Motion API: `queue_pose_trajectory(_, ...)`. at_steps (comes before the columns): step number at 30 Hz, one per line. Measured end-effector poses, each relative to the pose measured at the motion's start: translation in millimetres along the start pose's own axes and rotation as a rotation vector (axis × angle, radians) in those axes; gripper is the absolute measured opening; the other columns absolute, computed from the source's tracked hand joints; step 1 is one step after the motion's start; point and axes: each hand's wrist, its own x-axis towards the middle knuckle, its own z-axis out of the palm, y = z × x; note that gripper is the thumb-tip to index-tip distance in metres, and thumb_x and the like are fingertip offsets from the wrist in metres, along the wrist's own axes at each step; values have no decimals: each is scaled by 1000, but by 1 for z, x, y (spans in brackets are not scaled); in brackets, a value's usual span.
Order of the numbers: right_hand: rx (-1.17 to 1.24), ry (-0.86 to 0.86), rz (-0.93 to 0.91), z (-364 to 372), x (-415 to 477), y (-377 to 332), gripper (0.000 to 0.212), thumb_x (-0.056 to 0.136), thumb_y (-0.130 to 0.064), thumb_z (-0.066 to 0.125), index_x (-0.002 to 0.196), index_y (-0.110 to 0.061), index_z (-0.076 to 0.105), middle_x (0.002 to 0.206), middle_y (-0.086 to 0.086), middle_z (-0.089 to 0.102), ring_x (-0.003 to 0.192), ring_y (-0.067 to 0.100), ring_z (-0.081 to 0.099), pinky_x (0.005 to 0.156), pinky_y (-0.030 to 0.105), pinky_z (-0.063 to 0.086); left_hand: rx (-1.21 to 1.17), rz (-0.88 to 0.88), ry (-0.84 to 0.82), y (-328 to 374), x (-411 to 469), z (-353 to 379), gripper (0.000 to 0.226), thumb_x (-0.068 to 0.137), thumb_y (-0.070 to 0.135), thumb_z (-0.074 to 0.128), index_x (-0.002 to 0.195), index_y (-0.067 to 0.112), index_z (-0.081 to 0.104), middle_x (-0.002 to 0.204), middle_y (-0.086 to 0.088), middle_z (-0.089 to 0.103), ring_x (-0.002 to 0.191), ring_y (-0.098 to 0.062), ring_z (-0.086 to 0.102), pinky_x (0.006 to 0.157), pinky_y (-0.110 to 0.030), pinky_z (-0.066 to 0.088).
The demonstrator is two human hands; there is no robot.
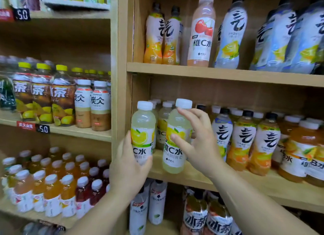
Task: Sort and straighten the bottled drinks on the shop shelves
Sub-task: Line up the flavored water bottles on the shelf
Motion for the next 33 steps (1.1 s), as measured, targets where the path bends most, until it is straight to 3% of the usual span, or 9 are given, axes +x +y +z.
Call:
queue_pose_trajectory(6, -25, -15, 55, 3, -19, 25, 64, 92, -37, 74, 146, -52, 43, 153, -11, 30, 146, 9, 32, 109, 41, 46, 80, -55, -25, -15, 7, 30, 95, 82, 40, 77, 157, 18, 24, 143, -2, 47, 130, -27, 51, 101, -47, 49)
queue_pose_trajectory(10, -45, -39, 70, 6, -26, 37, 66, 91, -36, 76, 143, -57, 40, 157, -9, 30, 143, -2, 28, 106, 10, 35, 130, -78, -61, -12, 15, 38, 102, 83, 37, 80, 160, 17, 16, 150, -5, 41, 126, -30, 54, 94, -42, 49)
queue_pose_trajectory(11, -21, -29, 92, 7, -28, 39, 67, 91, -36, 76, 141, -60, 39, 156, -11, 30, 144, -2, 28, 105, 9, 33, 141, -72, -66, -11, 16, 40, 104, 84, 36, 80, 161, 17, 14, 150, -6, 40, 124, -32, 56, 92, -42, 50)
queue_pose_trajectory(17, 39, -21, 139, 2, -30, 45, 76, 89, -33, 79, 136, -72, 33, 153, -16, 29, 145, 6, 34, 110, 40, 47, 351, -33, -91, -16, 22, 46, 109, 83, 45, 79, 161, 9, 13, 148, -12, 43, 102, -38, 65, 70, -43, 52)
queue_pose_trajectory(21, 25, -55, 170, -1, -29, 45, 78, 89, -35, 79, 140, -69, 31, 148, -12, 37, 132, -4, 43, 104, 43, 51, 447, -31, -63, -13, 20, 47, 106, 80, 46, 81, 158, 6, 22, 133, -13, 46, 98, -36, 64, 62, -39, 45)
queue_pose_trajectory(26, 46, -80, 158, 0, -31, 43, 78, 89, -33, 78, 145, -61, 30, 141, -23, 42, 124, -29, 31, 103, 41, 51, 371, -37, 14, -12, 13, 47, 104, 76, 38, 86, 155, 7, 27, 131, -14, 46, 115, -38, 54, 83, -50, 51)
queue_pose_trajectory(28, 48, -75, 144, -1, -33, 45, 77, 90, -31, 78, 147, -57, 33, 142, -21, 43, 126, -28, 31, 104, 33, 49, 336, 54, 86, -10, 7, 48, 95, 75, 35, 87, 150, 7, 36, 127, -15, 50, 114, -38, 53, 89, -50, 50)
queue_pose_trajectory(31, -10, -69, 139, -9, -35, 52, 76, 91, -31, 77, 149, -54, 33, 140, -18, 44, 124, -28, 30, 103, 8, 32, 210, 237, 138, 6, 2, 53, 77, 79, 29, 84, 143, 5, 47, 124, -16, 56, 113, -38, 57, 92, -49, 51)
queue_pose_trajectory(33, -17, -48, 168, -18, -36, 59, 76, 91, -30, 77, 148, -55, 32, 142, -17, 44, 127, -22, 33, 107, 9, 32, 81, 253, 36, 24, 2, 62, 75, 84, 31, 79, 146, 8, 45, 128, -13, 56, 116, -35, 58, 95, -48, 53)
